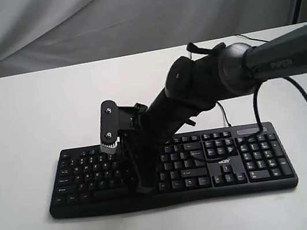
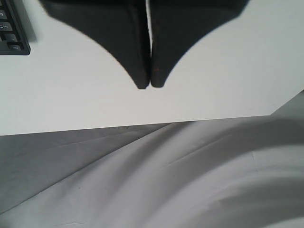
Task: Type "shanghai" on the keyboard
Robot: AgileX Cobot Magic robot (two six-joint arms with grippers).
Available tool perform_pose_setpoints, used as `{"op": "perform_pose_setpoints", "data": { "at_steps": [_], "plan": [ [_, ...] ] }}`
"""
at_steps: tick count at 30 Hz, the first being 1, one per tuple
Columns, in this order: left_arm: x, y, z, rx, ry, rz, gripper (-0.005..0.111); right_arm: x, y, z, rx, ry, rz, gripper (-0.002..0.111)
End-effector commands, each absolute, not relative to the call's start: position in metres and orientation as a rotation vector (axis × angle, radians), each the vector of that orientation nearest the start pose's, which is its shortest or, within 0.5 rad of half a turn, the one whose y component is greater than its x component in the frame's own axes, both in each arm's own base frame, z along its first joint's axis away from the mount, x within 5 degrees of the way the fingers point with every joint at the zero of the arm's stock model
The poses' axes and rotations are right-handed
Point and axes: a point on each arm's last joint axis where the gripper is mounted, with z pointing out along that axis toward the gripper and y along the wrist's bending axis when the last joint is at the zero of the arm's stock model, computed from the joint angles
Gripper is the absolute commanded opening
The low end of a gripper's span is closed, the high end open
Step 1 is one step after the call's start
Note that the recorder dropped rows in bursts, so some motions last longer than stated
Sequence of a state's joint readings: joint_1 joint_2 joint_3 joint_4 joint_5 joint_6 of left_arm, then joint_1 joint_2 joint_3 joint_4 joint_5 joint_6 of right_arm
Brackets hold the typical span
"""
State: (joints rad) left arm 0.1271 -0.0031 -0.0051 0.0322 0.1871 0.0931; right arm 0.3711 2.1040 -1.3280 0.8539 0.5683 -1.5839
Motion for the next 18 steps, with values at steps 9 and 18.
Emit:
{"op": "perform_pose_setpoints", "data": {
  "at_steps": [9, 18],
  "plan": [
    [0.056, 0.007, 0.197, -0.006, 1.67, 0.19, 0.001, 0.379, 0.19, 0.147, -1.484, 2.04, 0.427, 0.0],
    [0.056, 0.007, 0.197, -0.006, 1.67, 0.19, 0.001, 0.375, 0.211, 0.137, -1.448, 2.049, 0.405, 0.0]
  ]
}}
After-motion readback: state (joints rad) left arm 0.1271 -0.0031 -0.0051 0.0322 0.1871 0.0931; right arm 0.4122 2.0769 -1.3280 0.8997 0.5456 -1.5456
